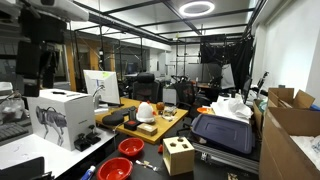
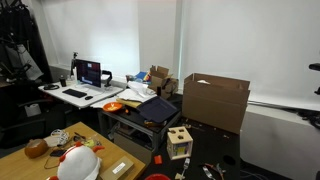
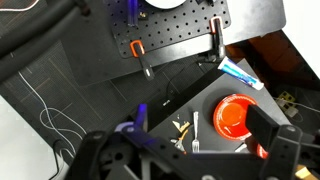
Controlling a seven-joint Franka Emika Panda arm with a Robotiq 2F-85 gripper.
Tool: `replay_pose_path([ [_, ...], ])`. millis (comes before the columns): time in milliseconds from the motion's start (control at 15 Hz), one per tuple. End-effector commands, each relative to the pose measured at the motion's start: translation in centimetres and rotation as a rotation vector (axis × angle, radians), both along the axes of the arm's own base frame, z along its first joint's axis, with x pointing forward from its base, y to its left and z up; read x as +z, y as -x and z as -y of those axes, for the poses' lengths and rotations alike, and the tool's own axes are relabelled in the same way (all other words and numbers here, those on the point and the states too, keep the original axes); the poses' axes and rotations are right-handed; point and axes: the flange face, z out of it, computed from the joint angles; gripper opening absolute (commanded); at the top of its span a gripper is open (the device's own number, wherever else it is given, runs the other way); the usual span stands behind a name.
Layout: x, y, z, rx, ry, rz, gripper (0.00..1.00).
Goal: Pick up the folk from the table and put it in the bowl
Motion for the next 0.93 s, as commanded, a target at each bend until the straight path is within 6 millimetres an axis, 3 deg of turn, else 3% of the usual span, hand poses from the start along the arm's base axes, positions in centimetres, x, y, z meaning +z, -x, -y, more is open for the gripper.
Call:
replay_pose_path([
  [0, 0.3, -0.9, 0.0, 0.006, 0.008, 0.015, 1.0],
  [467, 1.0, -4.9, -0.9, 0.056, 0.049, 0.143, 1.0],
  [867, 0.6, -10.5, -1.9, 0.121, 0.088, 0.209, 1.0],
])
